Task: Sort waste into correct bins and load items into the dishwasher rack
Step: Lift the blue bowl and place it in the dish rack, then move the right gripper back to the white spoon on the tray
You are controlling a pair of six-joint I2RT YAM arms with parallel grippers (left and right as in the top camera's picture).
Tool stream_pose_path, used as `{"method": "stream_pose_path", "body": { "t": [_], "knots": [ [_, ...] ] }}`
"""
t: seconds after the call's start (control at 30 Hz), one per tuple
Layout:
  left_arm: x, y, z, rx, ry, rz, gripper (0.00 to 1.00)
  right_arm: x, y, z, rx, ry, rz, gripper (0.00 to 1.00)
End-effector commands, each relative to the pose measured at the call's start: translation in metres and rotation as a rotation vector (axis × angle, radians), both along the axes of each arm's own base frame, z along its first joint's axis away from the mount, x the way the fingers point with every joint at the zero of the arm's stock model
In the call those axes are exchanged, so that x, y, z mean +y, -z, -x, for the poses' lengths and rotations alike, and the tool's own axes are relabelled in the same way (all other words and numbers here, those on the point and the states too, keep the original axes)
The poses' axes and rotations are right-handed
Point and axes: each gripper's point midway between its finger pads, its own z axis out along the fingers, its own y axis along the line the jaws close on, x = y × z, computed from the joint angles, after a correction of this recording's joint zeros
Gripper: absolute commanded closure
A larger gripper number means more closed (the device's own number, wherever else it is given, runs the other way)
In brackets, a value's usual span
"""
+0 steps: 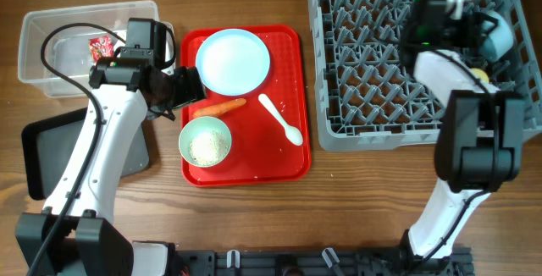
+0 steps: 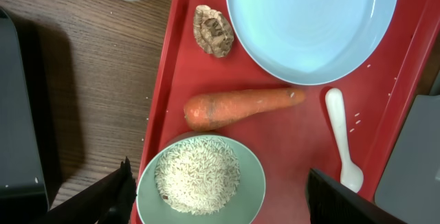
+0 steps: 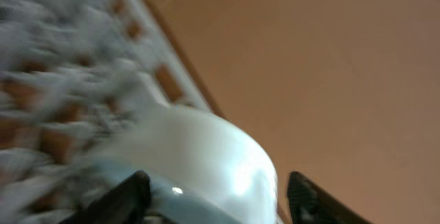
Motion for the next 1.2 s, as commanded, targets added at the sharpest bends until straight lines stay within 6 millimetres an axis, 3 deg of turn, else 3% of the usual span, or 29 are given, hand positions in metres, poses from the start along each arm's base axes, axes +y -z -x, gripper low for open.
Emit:
{"method": "stream_pose_path", "body": {
  "t": [0.0,0.17,0.27,0.37,0.4,0.43,0.53,0.6,0.67,0.83,0.97,1.17],
  "knots": [
    [0.001,-0.008,-0.001,-0.022,0.001,0.005,0.2,0.024,0.004,-0.01,0.008,-0.071,-0.018,0.28],
    [0.001,-0.008,0.0,-0.021,0.001,0.005,0.19,0.038,-0.028,-0.01,-0.048,-0.139,-0.061,0.24],
    [0.001,-0.008,0.0,-0.021,0.001,0.005,0.19,0.066,-0.045,-0.015,-0.076,-0.292,-0.184,0.24],
    [0.001,-0.008,0.0,-0.021,0.001,0.005,0.19,0.115,-0.048,-0.017,-0.045,-0.532,-0.377,0.24],
    [0.001,-0.008,0.0,-0.021,0.001,0.005,0.18,0.167,-0.051,-0.013,-0.01,-0.762,-0.552,0.24],
    [0.001,-0.008,0.0,-0.021,0.001,0.005,0.18,0.195,-0.055,-0.008,0.003,-0.88,-0.643,0.24],
    [0.001,-0.008,-0.001,-0.021,0.001,0.005,0.16,0.263,-0.068,0.016,0.017,-1.114,-0.881,0.24],
    [0.001,-0.008,-0.001,-0.021,0.001,0.005,0.15,0.294,-0.071,0.03,0.042,-1.195,-0.985,0.24],
    [0.001,-0.008,-0.001,-0.021,0.001,0.005,0.14,0.334,-0.065,0.052,0.129,-1.295,-1.059,0.26],
    [0.01,-0.008,-0.002,-0.018,-0.044,0.01,0.1,0.389,-0.036,0.096,0.327,-1.338,-1.088,0.21],
    [0.03,-0.008,-0.003,-0.015,-0.139,0.026,0.1,0.408,-0.007,0.123,0.475,-1.304,-1.069,0.2],
    [0.041,-0.008,-0.004,-0.013,-0.177,0.05,0.09,0.413,0.043,0.165,0.731,-1.204,-1.049,0.21]
  ]
}}
